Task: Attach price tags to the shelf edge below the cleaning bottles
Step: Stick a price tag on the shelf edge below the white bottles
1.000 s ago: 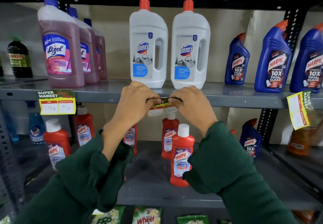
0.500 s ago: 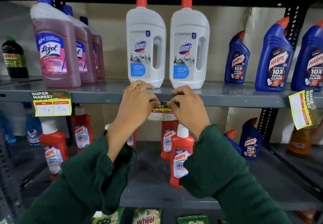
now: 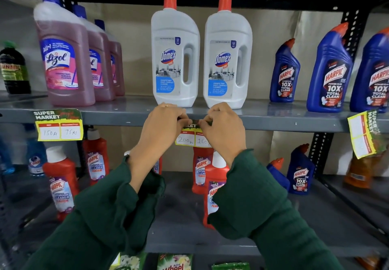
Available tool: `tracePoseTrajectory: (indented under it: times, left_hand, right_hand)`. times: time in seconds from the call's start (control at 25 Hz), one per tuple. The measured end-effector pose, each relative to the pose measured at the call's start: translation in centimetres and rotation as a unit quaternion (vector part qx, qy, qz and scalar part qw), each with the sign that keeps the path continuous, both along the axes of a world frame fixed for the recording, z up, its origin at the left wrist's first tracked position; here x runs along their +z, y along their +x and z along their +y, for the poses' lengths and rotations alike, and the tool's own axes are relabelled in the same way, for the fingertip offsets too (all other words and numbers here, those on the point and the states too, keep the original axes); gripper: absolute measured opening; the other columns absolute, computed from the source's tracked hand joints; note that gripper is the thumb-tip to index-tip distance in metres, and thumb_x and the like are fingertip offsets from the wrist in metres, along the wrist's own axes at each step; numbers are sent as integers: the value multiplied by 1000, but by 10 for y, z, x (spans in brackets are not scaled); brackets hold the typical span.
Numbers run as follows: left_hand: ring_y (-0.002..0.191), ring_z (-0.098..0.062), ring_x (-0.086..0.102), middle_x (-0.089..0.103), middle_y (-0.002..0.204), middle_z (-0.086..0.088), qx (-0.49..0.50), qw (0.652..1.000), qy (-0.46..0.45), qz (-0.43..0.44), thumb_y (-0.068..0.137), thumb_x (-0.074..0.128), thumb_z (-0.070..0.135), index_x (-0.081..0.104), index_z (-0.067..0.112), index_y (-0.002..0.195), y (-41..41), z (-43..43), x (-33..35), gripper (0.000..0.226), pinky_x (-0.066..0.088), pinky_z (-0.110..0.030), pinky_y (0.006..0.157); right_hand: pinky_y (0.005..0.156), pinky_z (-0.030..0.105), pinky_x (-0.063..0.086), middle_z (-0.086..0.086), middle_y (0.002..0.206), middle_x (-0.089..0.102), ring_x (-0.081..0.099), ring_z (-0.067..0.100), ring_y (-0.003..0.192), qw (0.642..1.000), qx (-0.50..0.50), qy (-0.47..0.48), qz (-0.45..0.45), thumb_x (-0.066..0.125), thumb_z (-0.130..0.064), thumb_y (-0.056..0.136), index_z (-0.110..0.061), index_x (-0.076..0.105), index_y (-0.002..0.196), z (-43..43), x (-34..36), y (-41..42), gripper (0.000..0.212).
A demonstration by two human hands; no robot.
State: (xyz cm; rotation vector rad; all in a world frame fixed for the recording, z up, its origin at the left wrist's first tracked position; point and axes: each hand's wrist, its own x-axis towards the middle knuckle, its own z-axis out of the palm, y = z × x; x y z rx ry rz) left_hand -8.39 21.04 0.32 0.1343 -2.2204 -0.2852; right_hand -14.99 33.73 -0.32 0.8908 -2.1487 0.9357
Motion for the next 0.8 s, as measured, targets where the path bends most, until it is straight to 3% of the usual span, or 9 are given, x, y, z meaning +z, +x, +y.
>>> tracePoseTrajectory:
  times: [0.16, 0.4, 0.48, 0.6, 0.64, 0.72, 0.8]
  left_hand:
    - [66, -15, 57, 72, 78, -7, 1, 999, 19, 27, 85, 62, 27, 69, 12, 83, -1, 3, 4, 16, 45, -26, 64]
    - [73, -27, 66, 74, 80, -13, -7, 998, -2, 62, 84, 63, 22, 69, 7, 85, -4, 2, 0, 17, 54, -40, 69]
    - [74, -26, 66, 74, 81, -12, -13, 998, 0, 60, 82, 65, 23, 69, 9, 85, -6, -3, 1, 15, 53, -37, 71]
    - [91, -17, 65, 73, 98, -3, -50, 998, 49, 11, 80, 68, 27, 65, 17, 101, -9, -12, 10, 24, 44, -26, 81]
    - [96, -14, 63, 72, 104, -1, -65, 996, 58, -24, 81, 67, 28, 64, 20, 105, -11, -16, 14, 26, 44, -27, 84]
    - [97, -13, 62, 71, 106, 3, -79, 993, 51, -76, 84, 62, 32, 66, 27, 105, -12, -21, 17, 22, 48, -32, 87]
    - [97, -12, 61, 71, 107, 6, -75, 993, 32, -88, 86, 58, 36, 66, 32, 106, -11, -24, 16, 22, 50, -36, 85]
  right_hand:
    - [64, 32, 47, 0, 79, 53, 49, 16, 69, 999, -29, -34, -15, 56, -28, 85, -7, 61, 86, -4, 3, -5, 22]
    - [61, 28, 39, 6, 78, 57, 50, 18, 69, 998, -25, -46, -25, 63, -27, 82, -4, 61, 76, -4, 5, -4, 24]
    - [64, 30, 39, 11, 87, 60, 52, 20, 75, 999, -16, -46, -21, 66, -24, 80, -4, 61, 80, -2, 10, 0, 21]
    - [86, 37, 46, 14, 113, 61, 56, 28, 103, 998, 2, -29, -52, 68, -26, 80, -6, 58, 107, -2, 19, -3, 36]
    - [86, 39, 47, 15, 108, 64, 57, 31, 103, 998, 4, -3, -55, 65, -34, 81, -7, 59, 104, -5, 20, -7, 36]
    - [70, 41, 51, 13, 78, 67, 62, 33, 81, 997, -10, 64, -39, 54, -51, 82, -8, 60, 75, -6, 18, -11, 45]
    - [61, 43, 52, 11, 64, 65, 61, 29, 65, 996, -16, 76, -39, 48, -59, 80, -9, 55, 61, -4, 16, -15, 54]
